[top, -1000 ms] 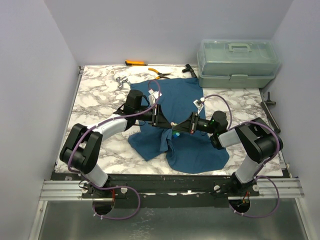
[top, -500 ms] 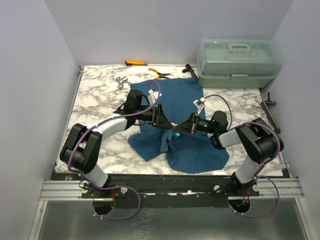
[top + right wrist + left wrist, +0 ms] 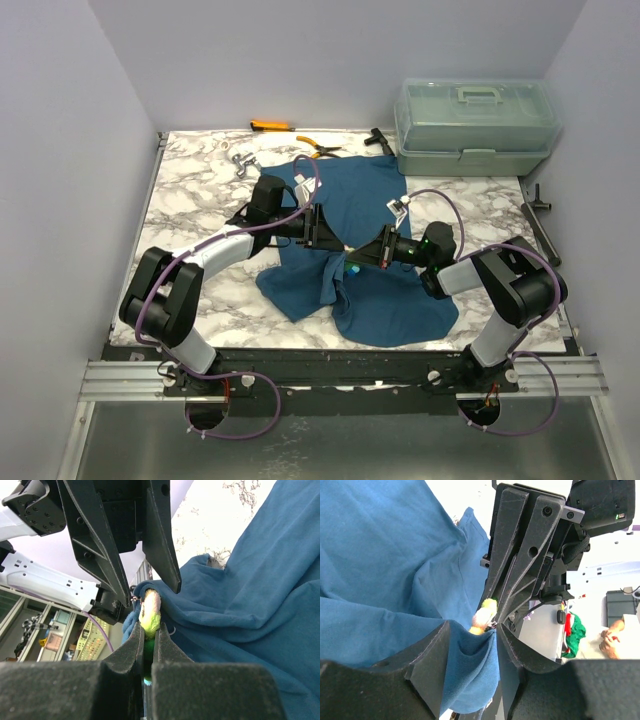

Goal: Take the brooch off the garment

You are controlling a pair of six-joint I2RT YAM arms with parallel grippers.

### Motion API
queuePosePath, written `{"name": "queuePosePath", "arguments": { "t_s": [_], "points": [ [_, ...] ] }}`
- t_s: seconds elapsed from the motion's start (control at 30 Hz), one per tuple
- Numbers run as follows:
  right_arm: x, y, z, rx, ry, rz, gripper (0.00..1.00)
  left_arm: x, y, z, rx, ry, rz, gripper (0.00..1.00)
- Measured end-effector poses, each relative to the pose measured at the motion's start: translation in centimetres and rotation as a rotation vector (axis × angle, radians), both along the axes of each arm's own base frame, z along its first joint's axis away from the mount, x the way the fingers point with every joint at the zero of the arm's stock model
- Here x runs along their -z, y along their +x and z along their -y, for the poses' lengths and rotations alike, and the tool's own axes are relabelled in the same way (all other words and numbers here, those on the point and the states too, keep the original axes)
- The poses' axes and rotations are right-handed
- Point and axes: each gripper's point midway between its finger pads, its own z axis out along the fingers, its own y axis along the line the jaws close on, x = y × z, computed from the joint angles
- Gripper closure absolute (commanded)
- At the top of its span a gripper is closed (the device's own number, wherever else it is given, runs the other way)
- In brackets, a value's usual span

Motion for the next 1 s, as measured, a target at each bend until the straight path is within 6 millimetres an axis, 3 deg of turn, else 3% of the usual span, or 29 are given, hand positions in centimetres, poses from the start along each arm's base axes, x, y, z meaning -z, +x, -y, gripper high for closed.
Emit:
{"name": "queuePosePath", "arguments": {
  "t_s": [0.2,0.77,1.0],
  "points": [
    [0.12,0.18,0.01,0.011,-0.003,-0.008,1.0,0.08,0.23,-0.01,-0.012,0.005,0.004,0.61],
    [0.13,0.3,0.01,0.02,0.0,-0.029,0.99,0.68,-0.08,0.48,-0.003,0.018,-0.006,0.5],
    [0.14,0.3,0.01,0.02,0.0,-0.03,0.99,0.75,-0.2,0.6,0.001,0.019,-0.008,0.66]
  ]
}}
